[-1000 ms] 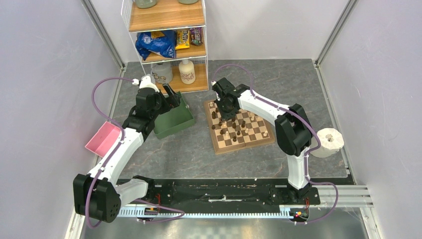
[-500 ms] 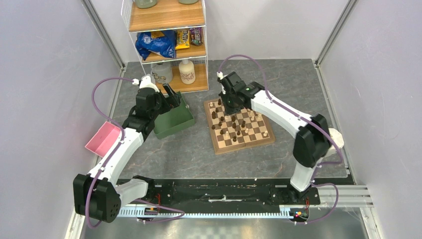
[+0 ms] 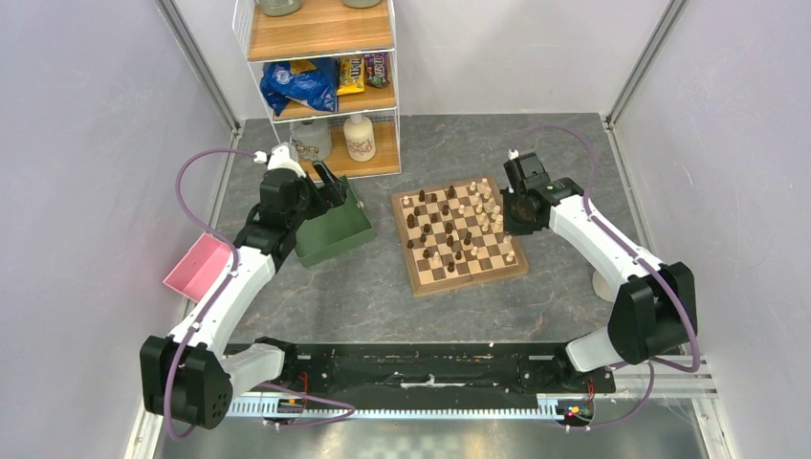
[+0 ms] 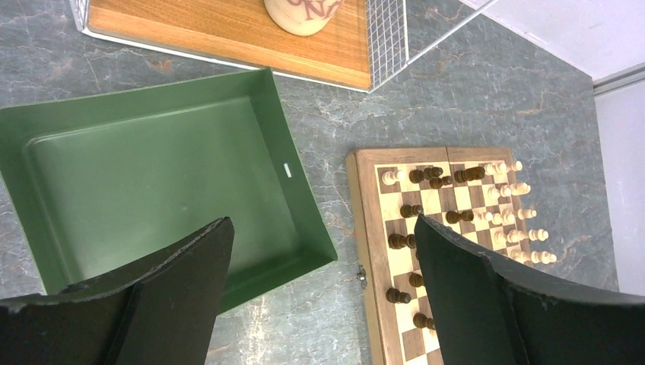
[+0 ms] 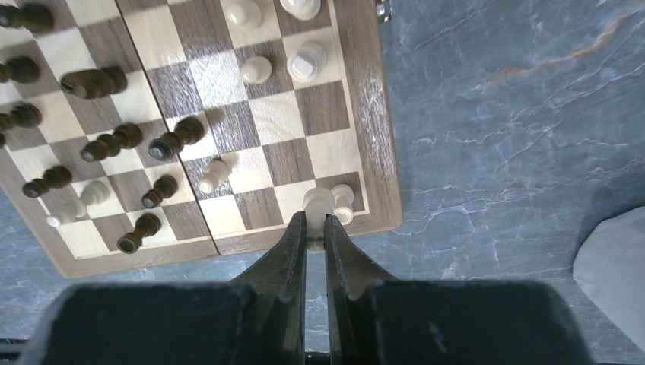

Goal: Set up the chess pieces on the board

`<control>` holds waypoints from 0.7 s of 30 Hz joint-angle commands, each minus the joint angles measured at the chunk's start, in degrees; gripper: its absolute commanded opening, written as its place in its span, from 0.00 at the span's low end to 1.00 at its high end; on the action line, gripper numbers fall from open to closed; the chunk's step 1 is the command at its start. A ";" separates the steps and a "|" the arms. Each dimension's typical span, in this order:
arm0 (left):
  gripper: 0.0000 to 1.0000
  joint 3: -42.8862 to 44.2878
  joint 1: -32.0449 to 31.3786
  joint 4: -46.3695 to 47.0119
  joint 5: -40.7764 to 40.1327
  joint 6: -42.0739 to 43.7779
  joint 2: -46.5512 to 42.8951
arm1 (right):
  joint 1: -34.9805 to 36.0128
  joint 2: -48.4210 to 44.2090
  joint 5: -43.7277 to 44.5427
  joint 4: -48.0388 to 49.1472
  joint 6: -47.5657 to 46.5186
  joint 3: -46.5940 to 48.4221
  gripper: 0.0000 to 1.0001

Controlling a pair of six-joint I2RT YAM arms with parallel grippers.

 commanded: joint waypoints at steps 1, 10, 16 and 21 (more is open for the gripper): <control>0.96 -0.59 0.36 2.29 1.51 -0.12 -1.46 | -0.75 1.07 -1.93 2.70 0.33 -1.70 0.10; 0.96 -0.42 0.36 1.80 0.96 -0.03 -2.16 | -1.66 4.96 -0.62 4.48 0.53 -2.36 0.10; 0.96 -0.33 0.42 1.94 1.03 -0.08 -1.73 | -2.44 5.90 -0.01 5.83 0.79 -3.87 0.11; 0.96 -0.41 0.44 2.21 1.29 -0.11 -1.35 | -2.97 7.17 -0.45 7.05 1.19 -4.52 0.12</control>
